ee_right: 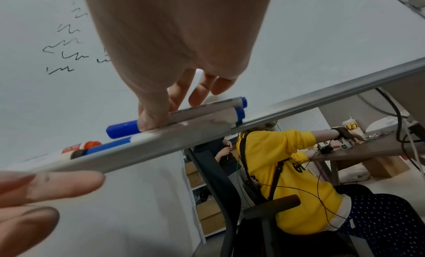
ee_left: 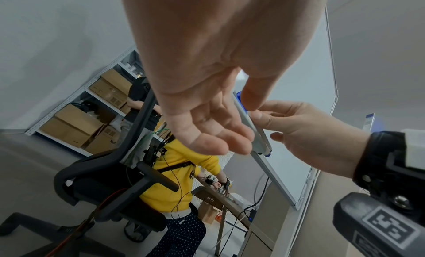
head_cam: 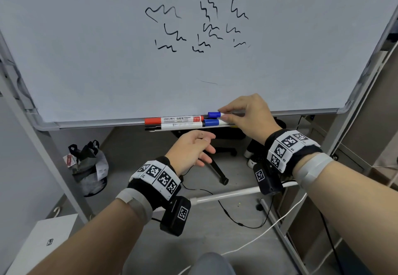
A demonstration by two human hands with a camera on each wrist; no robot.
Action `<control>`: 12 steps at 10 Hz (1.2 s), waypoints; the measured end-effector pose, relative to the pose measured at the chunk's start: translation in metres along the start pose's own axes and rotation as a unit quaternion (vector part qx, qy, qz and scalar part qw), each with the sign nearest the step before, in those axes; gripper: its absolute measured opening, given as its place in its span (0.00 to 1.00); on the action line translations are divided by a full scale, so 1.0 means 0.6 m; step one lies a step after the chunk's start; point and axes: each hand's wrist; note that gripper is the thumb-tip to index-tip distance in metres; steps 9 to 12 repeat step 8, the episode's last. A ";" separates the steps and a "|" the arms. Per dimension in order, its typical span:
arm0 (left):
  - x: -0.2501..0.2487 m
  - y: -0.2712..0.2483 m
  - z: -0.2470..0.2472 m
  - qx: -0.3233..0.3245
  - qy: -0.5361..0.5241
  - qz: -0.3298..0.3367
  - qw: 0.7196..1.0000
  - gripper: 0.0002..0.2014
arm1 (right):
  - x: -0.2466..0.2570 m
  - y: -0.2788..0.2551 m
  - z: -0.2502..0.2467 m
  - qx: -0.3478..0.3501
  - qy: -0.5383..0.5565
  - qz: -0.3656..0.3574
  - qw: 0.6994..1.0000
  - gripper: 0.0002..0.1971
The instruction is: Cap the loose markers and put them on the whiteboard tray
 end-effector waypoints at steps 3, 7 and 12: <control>-0.001 0.000 0.002 -0.003 -0.001 0.005 1.000 0.12 | 0.002 -0.004 0.008 0.016 0.051 0.001 0.999 0.10; -0.002 -0.003 0.005 -0.005 -0.006 0.011 1.000 0.12 | 0.003 -0.011 -0.012 0.006 0.026 -0.017 1.000 0.12; -0.004 -0.004 0.006 -0.006 -0.008 0.017 1.000 0.12 | 0.007 -0.011 -0.015 -0.024 0.016 -0.025 0.999 0.11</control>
Point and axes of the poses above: each hand's wrist, its own y-axis towards the middle knuckle, its own z-axis out of the palm, x = y × z, and after that the axes turned 11 degrees about -x, right-handed
